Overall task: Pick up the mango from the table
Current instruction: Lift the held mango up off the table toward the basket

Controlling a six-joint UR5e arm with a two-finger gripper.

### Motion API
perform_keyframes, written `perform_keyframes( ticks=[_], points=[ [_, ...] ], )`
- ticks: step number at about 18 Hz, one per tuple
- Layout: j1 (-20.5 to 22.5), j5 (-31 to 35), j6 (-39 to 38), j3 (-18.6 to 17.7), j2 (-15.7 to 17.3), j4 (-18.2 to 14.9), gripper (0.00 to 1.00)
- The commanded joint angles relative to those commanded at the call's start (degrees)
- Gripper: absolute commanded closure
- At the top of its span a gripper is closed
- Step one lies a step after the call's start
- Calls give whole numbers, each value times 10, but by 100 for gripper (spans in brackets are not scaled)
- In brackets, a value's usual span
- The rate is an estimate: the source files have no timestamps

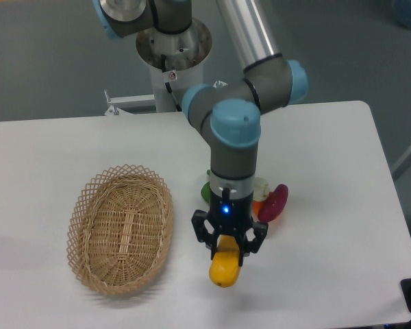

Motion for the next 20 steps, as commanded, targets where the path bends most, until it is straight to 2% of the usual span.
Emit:
perform_keyframes(
  ticks=[12, 20],
  points=[
    [1, -7, 0, -33, 40, -3, 52],
    [-3, -5, 6, -33, 40, -2, 52]
  ],
)
